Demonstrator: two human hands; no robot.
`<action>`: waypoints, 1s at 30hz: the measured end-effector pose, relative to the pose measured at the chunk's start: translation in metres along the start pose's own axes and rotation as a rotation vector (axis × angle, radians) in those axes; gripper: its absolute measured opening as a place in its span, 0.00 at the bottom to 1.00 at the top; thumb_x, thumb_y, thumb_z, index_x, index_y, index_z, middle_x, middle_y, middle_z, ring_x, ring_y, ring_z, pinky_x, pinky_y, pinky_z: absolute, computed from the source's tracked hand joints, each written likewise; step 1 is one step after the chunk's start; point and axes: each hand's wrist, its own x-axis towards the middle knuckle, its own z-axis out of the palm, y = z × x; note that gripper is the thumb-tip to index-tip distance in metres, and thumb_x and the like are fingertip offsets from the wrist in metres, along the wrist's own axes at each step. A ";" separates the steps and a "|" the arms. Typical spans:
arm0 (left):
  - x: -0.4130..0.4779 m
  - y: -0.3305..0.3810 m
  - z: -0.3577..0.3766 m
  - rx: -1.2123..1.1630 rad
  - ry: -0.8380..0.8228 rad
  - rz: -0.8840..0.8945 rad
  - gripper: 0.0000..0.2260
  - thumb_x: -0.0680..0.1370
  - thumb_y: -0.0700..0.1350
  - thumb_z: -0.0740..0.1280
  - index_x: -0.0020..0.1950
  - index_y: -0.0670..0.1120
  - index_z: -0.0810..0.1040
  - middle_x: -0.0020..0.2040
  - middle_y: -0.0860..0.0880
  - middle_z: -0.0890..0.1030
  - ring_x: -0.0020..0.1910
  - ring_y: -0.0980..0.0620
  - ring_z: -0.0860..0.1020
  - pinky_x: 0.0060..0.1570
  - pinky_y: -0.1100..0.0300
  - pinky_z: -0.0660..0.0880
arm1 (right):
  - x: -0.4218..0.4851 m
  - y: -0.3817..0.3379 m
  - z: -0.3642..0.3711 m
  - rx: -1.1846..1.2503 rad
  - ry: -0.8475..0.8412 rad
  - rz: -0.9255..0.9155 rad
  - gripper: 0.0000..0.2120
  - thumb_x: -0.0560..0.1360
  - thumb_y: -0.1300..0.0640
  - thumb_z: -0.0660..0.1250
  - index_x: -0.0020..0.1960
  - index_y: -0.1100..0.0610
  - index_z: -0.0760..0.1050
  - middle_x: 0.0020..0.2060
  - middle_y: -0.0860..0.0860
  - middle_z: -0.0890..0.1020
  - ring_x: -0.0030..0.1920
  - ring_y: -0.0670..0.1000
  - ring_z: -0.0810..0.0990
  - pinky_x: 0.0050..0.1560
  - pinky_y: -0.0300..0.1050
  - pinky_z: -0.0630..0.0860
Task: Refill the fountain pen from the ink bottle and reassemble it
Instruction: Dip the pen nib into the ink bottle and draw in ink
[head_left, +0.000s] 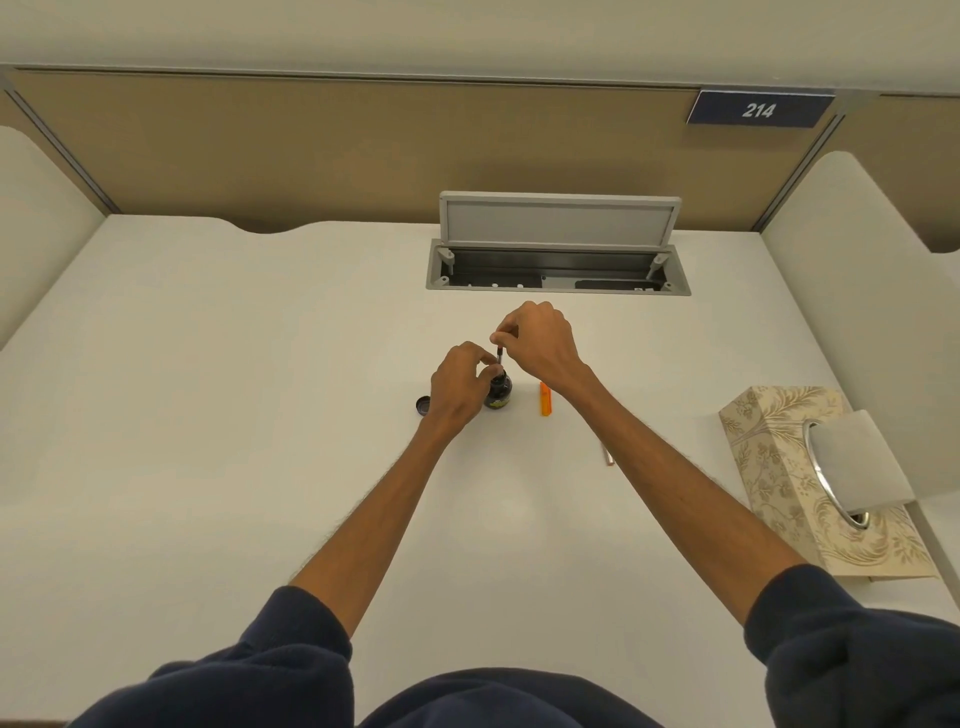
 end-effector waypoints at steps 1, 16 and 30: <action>0.000 0.000 0.000 0.001 -0.001 0.003 0.07 0.79 0.46 0.66 0.53 0.46 0.81 0.55 0.50 0.81 0.57 0.49 0.76 0.49 0.56 0.69 | -0.001 0.000 0.000 0.000 0.002 0.000 0.11 0.77 0.54 0.70 0.53 0.60 0.85 0.48 0.55 0.87 0.44 0.52 0.84 0.45 0.40 0.75; 0.003 -0.006 0.003 -0.010 -0.005 0.013 0.06 0.79 0.45 0.66 0.53 0.46 0.81 0.55 0.50 0.80 0.56 0.49 0.76 0.52 0.53 0.71 | 0.000 0.003 0.000 -0.023 0.001 0.034 0.19 0.75 0.43 0.70 0.54 0.58 0.84 0.49 0.55 0.86 0.43 0.50 0.81 0.46 0.41 0.74; 0.003 -0.008 0.003 -0.034 -0.001 0.021 0.06 0.79 0.45 0.67 0.52 0.45 0.81 0.54 0.50 0.81 0.53 0.49 0.77 0.51 0.54 0.72 | 0.002 0.004 -0.001 -0.078 -0.010 0.045 0.15 0.75 0.46 0.70 0.49 0.58 0.85 0.42 0.54 0.86 0.38 0.48 0.78 0.44 0.43 0.77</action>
